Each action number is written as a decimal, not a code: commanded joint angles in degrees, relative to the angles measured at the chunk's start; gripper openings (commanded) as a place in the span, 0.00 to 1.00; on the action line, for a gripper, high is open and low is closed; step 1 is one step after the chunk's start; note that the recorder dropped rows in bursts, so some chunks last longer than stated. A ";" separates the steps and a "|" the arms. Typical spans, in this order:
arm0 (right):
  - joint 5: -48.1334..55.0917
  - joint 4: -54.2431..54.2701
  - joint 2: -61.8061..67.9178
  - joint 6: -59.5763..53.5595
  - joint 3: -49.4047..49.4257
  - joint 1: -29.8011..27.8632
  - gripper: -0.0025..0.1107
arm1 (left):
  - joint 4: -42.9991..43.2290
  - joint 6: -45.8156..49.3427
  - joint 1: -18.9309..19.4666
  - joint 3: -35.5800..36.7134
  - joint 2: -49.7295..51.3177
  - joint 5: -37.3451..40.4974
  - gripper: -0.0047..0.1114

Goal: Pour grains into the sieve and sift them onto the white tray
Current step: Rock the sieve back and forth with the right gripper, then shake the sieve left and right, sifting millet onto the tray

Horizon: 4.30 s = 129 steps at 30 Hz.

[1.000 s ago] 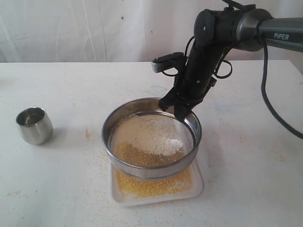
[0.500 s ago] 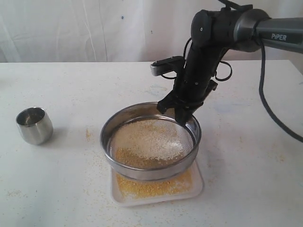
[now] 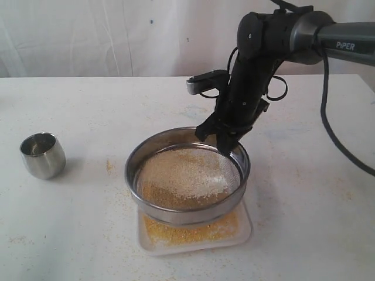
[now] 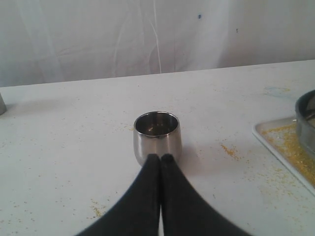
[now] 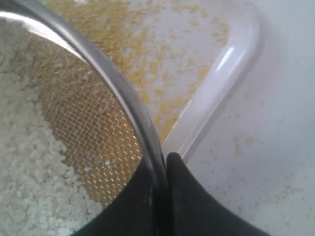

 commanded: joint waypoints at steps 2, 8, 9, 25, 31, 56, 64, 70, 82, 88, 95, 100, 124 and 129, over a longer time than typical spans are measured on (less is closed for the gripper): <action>1.81 4.05 -0.97 -10.31 -0.30 -0.23 0.02 | 0.04 0.00 0.26 0.21 -0.24 -0.18 0.04; 2.97 2.65 -1.68 -8.42 -0.69 -0.36 0.02 | 0.04 0.00 0.26 0.21 -0.24 -0.18 0.04; 0.30 -1.04 -1.68 -5.88 -0.69 -0.36 0.02 | 0.04 0.00 0.26 0.21 -0.24 -0.18 0.04; -1.06 9.28 -1.82 -7.04 -0.69 -0.92 0.02 | 0.04 0.00 0.26 0.21 -0.24 -0.18 0.04; -5.02 8.03 -1.82 4.69 -0.69 -3.27 0.02 | 0.04 0.00 0.26 0.21 -0.24 -0.18 0.04; -8.22 1.32 -1.82 12.14 -0.58 -4.50 0.02 | 0.04 0.00 0.26 0.21 -0.24 -0.18 0.04; -3.66 4.40 -1.83 1.51 -0.58 -3.81 0.02 | 0.04 0.00 0.26 0.21 -0.24 -0.18 0.04; 4.60 8.90 -1.70 -10.43 -0.58 -2.82 0.02 | 0.04 0.00 0.26 0.21 -0.24 -0.18 0.04; -2.67 -7.96 -1.82 12.33 -0.58 -0.89 0.02 | 0.04 0.00 0.26 0.21 -0.24 -0.18 0.04; -1.41 -9.28 -1.82 2.79 -0.46 0.82 0.02 | 0.04 0.00 0.26 0.21 -0.24 -0.18 0.04; 3.24 -2.94 -2.30 -6.33 -0.51 2.83 0.02 | 0.04 0.00 0.26 0.21 -0.24 -0.18 0.04; -3.38 -8.55 -2.49 10.54 -0.65 2.37 0.02 | 0.04 0.00 0.26 0.21 -0.24 -0.18 0.04; -7.21 -6.54 -2.47 12.79 0.19 0.67 0.02 | 0.04 0.00 0.26 0.21 -0.24 -0.18 0.04; 0.50 8.79 -2.44 -10.94 0.19 0.41 0.02 | 0.04 0.00 0.26 0.21 -0.24 -0.18 0.04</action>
